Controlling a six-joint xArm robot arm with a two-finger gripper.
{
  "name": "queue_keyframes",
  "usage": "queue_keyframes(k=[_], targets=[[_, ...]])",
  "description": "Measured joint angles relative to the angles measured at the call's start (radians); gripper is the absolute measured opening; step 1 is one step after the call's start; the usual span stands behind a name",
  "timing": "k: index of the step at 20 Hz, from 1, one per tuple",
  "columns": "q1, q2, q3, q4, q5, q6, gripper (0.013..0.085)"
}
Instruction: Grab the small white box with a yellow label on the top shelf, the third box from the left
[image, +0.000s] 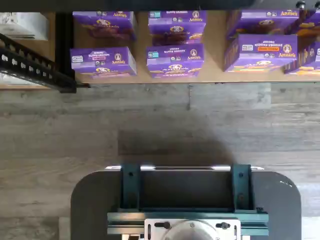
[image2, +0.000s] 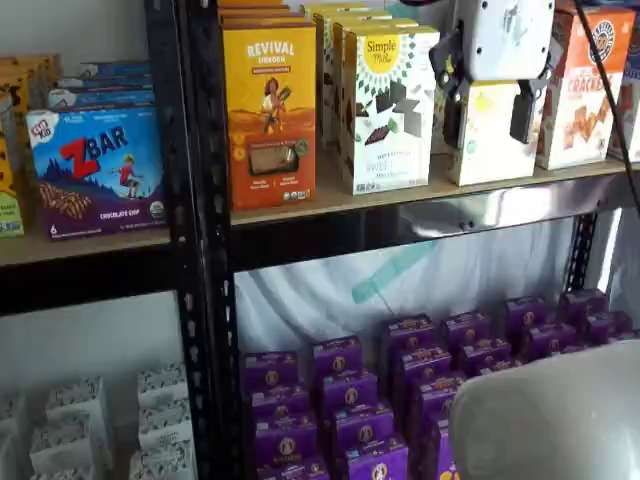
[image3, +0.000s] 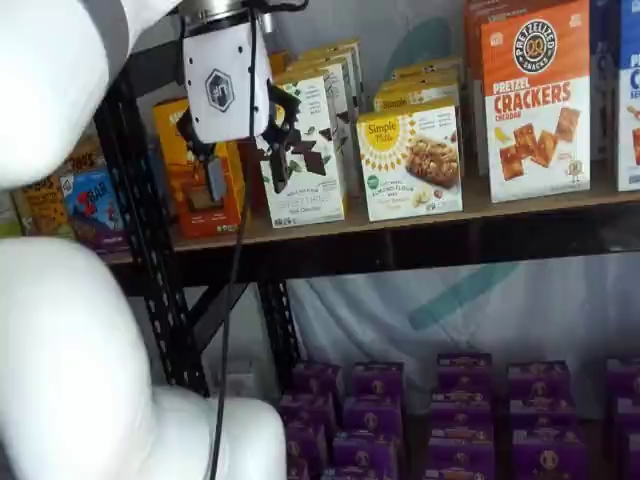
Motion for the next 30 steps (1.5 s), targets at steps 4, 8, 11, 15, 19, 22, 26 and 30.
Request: queue_keyframes(k=[4,8,11,15,19,22,26,30], targets=[[0.006,0.011,-0.008,-0.004,0.015,0.004,0.085],[0.016,0.014,-0.007,-0.012,0.002,0.011,0.085],[0.017,0.022,-0.004,-0.026,-0.025,0.006,0.085],[-0.035,0.061,-0.011,-0.054,-0.089,-0.053,0.085],[-0.085,0.11,-0.021,-0.074,-0.157,-0.106,0.085],[-0.125,0.161,-0.04,-0.081,-0.217,-0.145,0.085],[-0.176,0.231,-0.078,-0.064,-0.262,-0.191,0.085],[-0.222,0.3,-0.124,-0.044,-0.289,-0.233,0.085]])
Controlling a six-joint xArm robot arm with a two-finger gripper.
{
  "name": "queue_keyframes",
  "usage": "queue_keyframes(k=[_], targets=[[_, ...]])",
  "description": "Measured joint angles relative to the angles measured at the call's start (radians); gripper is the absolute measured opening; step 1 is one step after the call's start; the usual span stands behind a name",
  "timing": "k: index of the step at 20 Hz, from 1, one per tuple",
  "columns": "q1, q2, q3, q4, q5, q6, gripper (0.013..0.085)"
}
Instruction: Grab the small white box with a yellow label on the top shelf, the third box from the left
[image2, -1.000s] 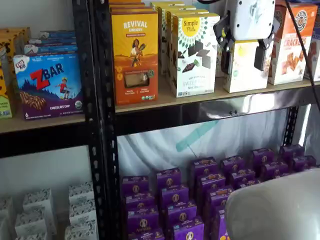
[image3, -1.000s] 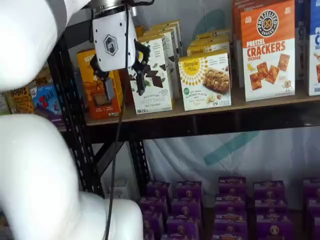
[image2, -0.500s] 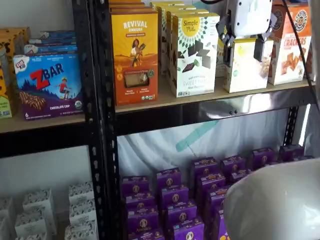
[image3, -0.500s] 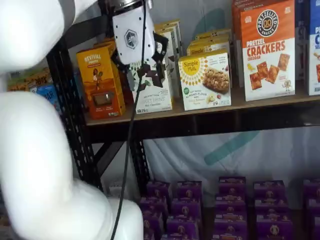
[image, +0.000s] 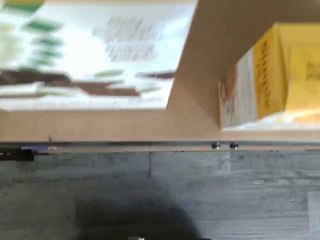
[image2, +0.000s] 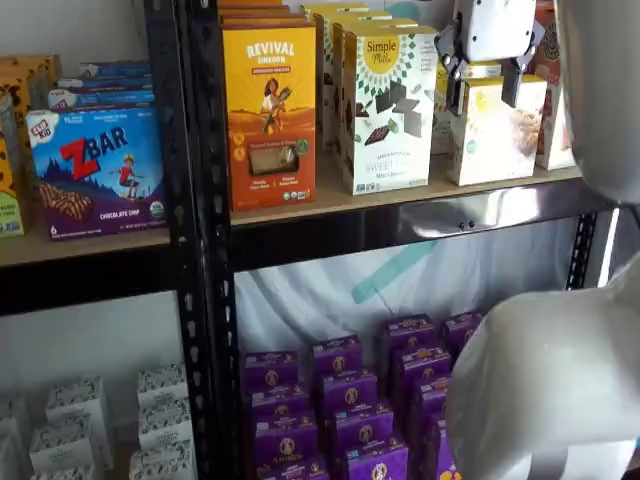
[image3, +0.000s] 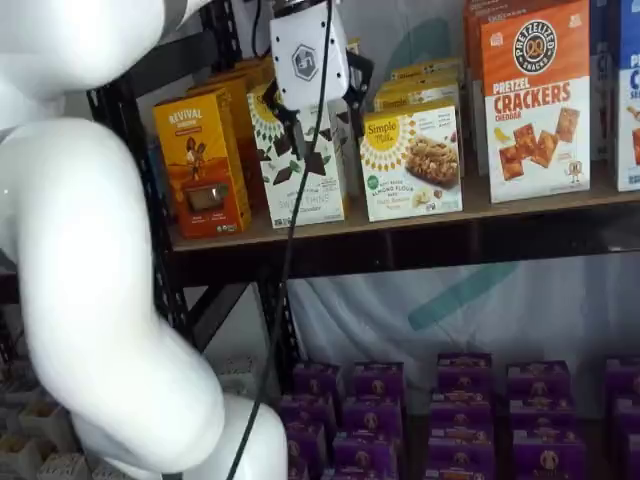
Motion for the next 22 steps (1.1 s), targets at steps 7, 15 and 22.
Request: queue_keyframes(k=[7,15,22], targets=[[-0.062,0.091,-0.065,0.02,-0.028,-0.06,0.085],[-0.115,0.143,-0.111,0.041,-0.026,-0.11,0.085],[-0.136,0.132,-0.111,0.049,-0.021,-0.131,0.085]])
